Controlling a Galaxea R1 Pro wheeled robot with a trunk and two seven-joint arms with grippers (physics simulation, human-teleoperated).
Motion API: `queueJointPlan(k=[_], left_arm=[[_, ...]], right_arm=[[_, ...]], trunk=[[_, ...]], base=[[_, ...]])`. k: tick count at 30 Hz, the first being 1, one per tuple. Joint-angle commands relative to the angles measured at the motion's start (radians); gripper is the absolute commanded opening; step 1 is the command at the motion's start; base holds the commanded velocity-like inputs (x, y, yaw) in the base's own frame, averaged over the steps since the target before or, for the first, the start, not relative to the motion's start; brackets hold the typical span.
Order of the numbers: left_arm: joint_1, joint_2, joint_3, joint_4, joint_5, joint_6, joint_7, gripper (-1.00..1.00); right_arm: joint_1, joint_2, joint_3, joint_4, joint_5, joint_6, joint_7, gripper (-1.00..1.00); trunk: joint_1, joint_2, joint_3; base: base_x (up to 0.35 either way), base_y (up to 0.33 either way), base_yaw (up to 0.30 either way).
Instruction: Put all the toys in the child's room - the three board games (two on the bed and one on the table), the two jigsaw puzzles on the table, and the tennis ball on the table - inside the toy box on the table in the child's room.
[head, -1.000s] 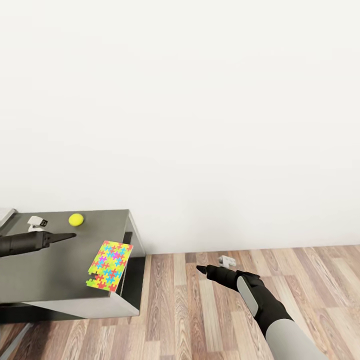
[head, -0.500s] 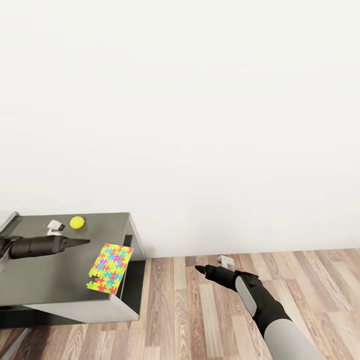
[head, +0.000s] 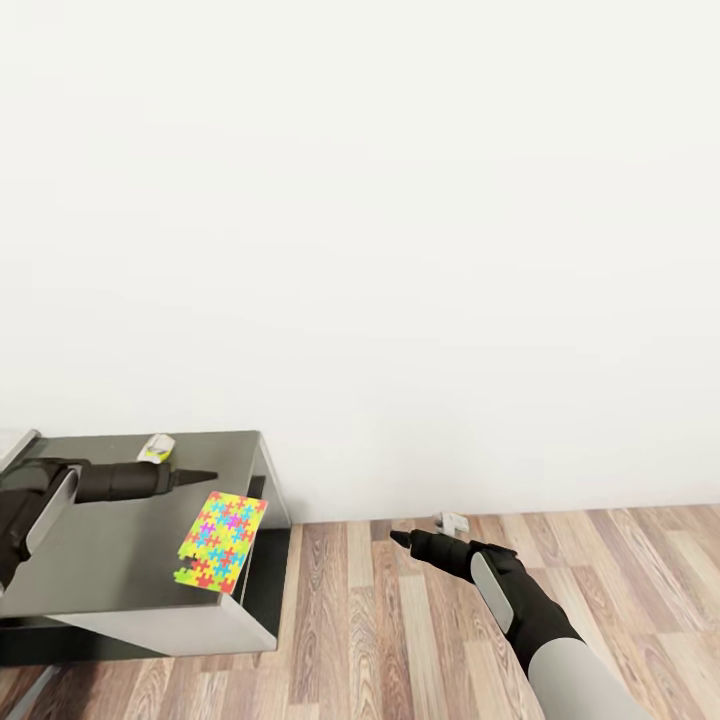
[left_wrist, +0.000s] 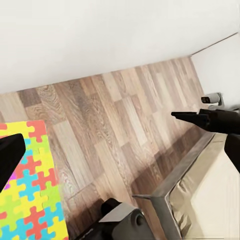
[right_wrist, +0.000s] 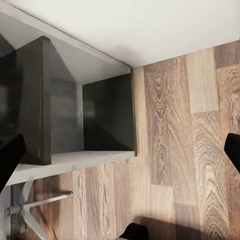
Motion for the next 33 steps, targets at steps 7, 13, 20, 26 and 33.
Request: queueJointPlan(k=[7,13,20,26,33], left_arm=[[0.047,0.004,0.003,-0.113,0.004,0.064,0.008,1.00],[0.053,0.006,0.004,-0.128,0.005,0.074,0.008,1.00],[0.054,0.010,0.005,-0.132,0.007,0.096,0.005,1.00],[0.054,0.011,0.006,-0.132,0.009,0.098,0.002,1.00],[0.055,0.011,0.010,-0.132,0.008,0.098,-0.012,1.00]], right_arm=[[-0.001,0.000,0.000,-0.001,-0.005,0.006,-0.001,1.00],[-0.001,0.000,0.000,-0.001,-0.005,0.003,0.000,1.00],[-0.001,0.000,0.001,-0.001,-0.006,-0.037,0.006,1.00],[-0.001,0.000,0.002,-0.001,-0.007,-0.042,0.008,1.00],[-0.001,0.000,0.002,-0.001,-0.007,-0.042,0.009,1.00]], trunk=[[0.001,-0.002,0.009],[0.001,-0.002,0.019],[0.001,-0.002,0.030],[0.001,-0.002,0.039],[0.001,-0.002,0.051]], base=[[0.000,0.000,0.000],[0.000,0.000,0.000],[0.000,0.000,0.000],[0.000,0.000,0.000],[0.000,0.000,0.000]])
